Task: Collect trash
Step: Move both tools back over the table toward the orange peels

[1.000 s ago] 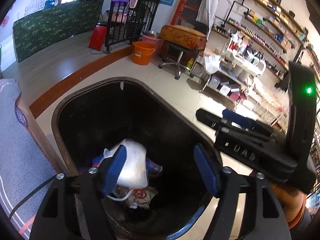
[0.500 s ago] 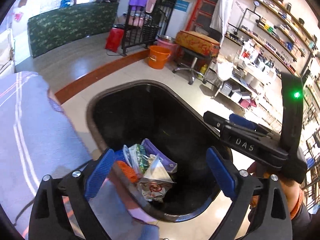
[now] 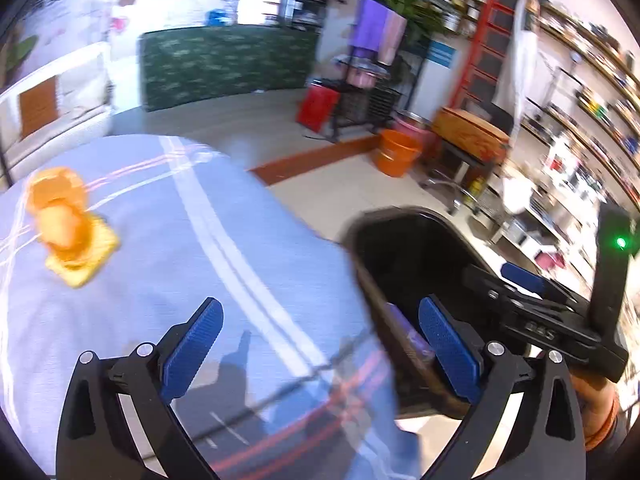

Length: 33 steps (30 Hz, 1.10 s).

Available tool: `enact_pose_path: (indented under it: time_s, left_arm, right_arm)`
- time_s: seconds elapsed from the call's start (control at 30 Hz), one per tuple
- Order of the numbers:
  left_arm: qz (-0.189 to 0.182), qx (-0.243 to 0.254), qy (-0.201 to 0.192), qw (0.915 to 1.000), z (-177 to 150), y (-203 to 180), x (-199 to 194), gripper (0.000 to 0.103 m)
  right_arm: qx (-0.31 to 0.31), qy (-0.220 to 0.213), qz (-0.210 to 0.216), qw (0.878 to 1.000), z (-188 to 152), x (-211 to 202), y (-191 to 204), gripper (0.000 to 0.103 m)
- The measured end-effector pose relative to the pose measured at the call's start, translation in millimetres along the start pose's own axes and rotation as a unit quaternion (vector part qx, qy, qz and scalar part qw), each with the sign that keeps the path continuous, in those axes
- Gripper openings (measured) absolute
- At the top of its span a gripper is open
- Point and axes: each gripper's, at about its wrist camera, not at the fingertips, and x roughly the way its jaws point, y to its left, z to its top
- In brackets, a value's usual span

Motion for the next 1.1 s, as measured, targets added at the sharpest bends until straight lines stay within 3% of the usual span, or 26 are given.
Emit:
enact_pose_path:
  time_s: [0.23, 0.37, 0.47, 0.77, 1.1]
  left_arm:
    - [0.052, -0.074, -0.021, 0.9957, 5, 70, -24, 0.097]
    - [0.100, -0.101, -0.034, 0.9892, 9, 106, -31, 0.097]
    - [0.116, -0.124, -0.034, 0.9849, 13, 137, -31, 0.097]
    - [0.114, -0.174, -0.009, 0.9782, 26, 192, -8, 0.095]
    - [0.098, -0.192, 0.018, 0.9764, 34, 212, 20, 0.077]
  right_arm:
    - [-0.051, 0.004, 0.050, 0.997, 8, 6, 54, 0.085]
    - [-0.080, 0.001, 0.071, 0.994, 11, 6, 82, 0.085]
    - [-0.098, -0.001, 0.087, 0.991, 15, 4, 103, 0.085]
    - [-0.152, -0.002, 0.121, 0.981, 35, 11, 153, 0.086]
    - [-0.189, 0.023, 0.129, 0.973, 41, 40, 192, 0.086]
